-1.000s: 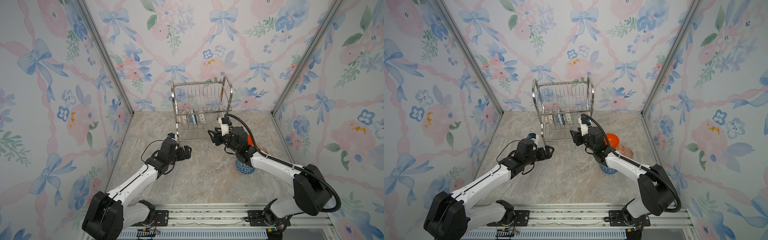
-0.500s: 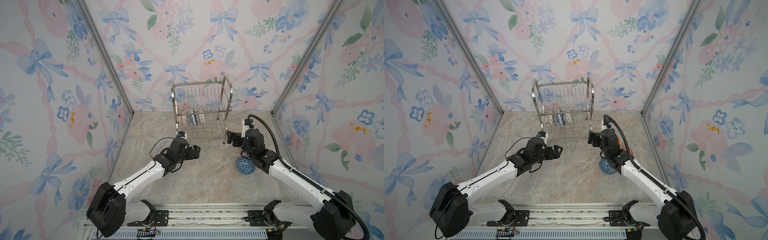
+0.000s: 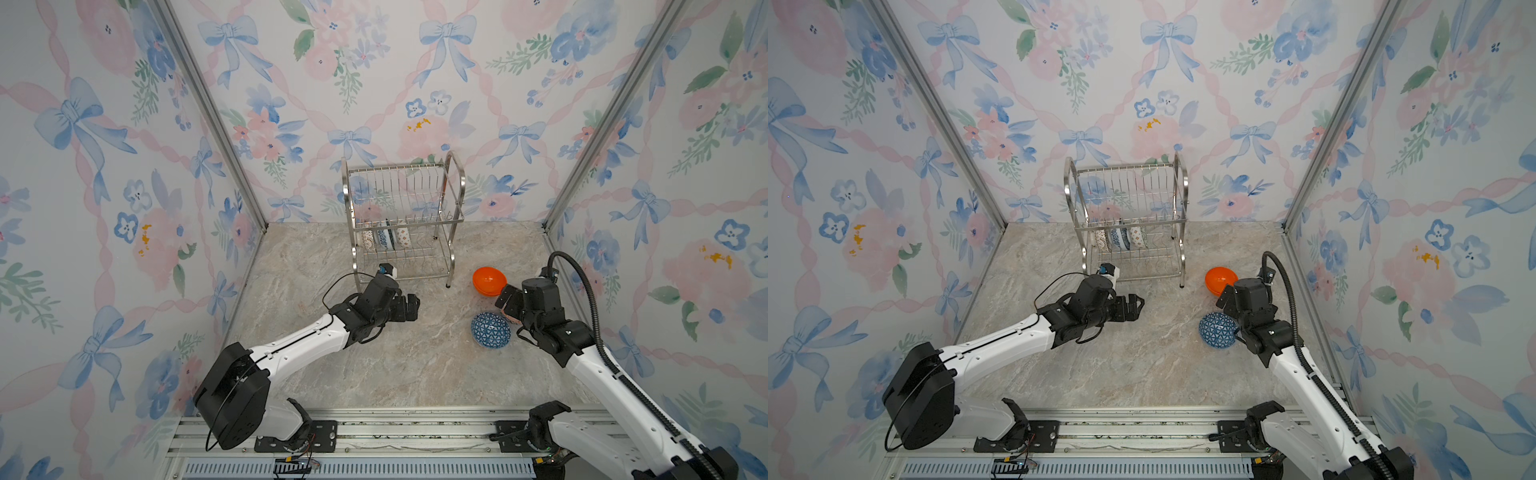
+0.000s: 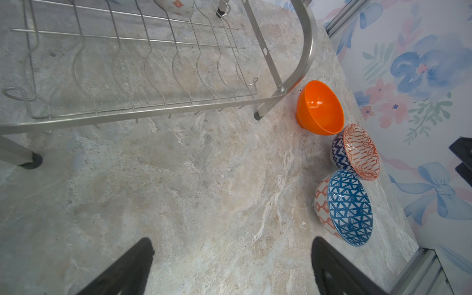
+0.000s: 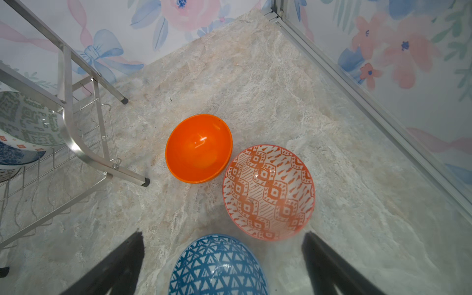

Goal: Load bowls into a dish rack
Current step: Pick up the bowl from the middle-right of the table.

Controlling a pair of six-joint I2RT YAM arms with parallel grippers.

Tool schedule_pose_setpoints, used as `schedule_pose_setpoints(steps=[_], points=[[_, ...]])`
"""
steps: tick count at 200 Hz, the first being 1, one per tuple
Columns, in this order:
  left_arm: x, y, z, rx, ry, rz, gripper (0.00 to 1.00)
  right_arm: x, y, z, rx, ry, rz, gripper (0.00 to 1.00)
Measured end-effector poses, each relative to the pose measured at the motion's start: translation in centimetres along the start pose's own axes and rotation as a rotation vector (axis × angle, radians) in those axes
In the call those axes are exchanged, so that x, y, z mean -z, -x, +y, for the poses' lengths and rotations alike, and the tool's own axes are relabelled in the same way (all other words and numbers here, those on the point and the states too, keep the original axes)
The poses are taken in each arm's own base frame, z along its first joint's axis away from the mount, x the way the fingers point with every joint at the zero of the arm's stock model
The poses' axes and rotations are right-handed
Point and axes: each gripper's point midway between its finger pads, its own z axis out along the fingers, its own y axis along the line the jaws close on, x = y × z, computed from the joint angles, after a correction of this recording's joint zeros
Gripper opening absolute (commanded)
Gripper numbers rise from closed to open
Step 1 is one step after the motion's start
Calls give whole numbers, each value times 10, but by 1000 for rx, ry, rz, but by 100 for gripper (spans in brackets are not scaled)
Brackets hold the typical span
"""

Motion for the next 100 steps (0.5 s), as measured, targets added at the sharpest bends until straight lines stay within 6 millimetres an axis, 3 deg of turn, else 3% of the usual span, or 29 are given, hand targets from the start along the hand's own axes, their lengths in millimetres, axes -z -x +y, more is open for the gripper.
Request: schedule_pose_setpoints(steps=[55, 100], points=[[-10, -12, -13, -29, -26, 20, 97, -19, -72, -32, -11, -65, 185, 94], [-16, -22, -31, -74, -70, 29, 97, -36, -102, -35, -48, -60, 295, 87]])
